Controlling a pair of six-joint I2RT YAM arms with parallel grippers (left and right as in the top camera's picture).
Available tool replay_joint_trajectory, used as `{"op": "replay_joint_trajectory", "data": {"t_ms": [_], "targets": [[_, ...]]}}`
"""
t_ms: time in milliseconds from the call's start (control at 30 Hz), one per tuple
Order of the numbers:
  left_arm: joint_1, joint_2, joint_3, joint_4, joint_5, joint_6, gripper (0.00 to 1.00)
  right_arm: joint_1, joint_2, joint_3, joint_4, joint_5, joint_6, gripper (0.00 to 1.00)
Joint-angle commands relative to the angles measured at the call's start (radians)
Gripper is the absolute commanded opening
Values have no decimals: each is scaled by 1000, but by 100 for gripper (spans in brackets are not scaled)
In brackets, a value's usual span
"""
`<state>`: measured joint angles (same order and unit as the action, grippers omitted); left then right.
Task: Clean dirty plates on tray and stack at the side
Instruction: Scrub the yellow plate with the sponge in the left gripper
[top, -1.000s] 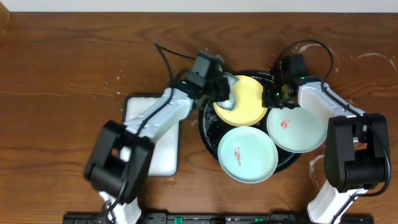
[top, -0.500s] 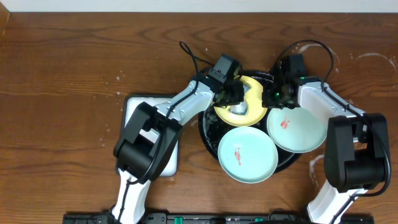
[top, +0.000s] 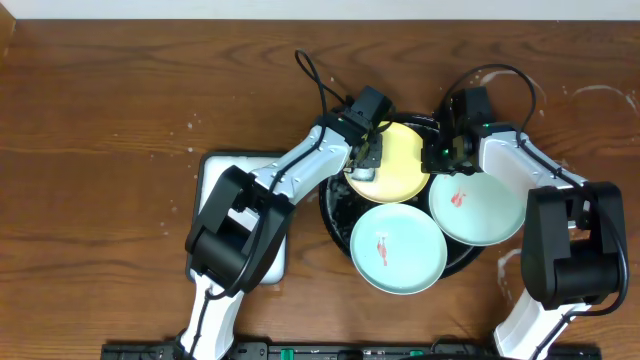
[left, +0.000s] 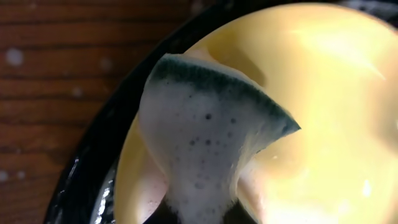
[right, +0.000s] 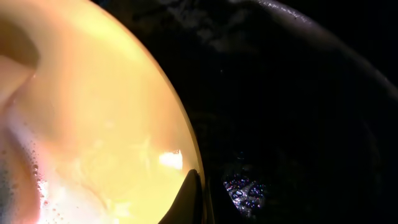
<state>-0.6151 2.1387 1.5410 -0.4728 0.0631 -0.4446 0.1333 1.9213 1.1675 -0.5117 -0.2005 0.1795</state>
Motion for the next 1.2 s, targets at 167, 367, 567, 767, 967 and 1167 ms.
{"op": "replay_joint_trajectory", "data": {"t_ms": [167, 367, 567, 767, 967, 1167], "targets": [[0, 106, -7, 182, 274, -235, 7, 13, 0, -3, -16, 27, 10, 1], [-38, 154, -7, 187, 378, -284, 7, 12, 0, -3, -15, 27, 10, 1], [-41, 154, -7, 123, 460, -303, 7, 13, 0, -3, -15, 27, 10, 1], [16, 154, -7, -23, 294, -278, 7, 13, 0, -3, -16, 27, 10, 1], [101, 154, -3, -112, -17, -159, 7, 13, 0, -3, -19, 27, 11, 1], [116, 153, 27, -154, -222, -34, 7, 12, 0, -3, -22, 27, 10, 1]]}}
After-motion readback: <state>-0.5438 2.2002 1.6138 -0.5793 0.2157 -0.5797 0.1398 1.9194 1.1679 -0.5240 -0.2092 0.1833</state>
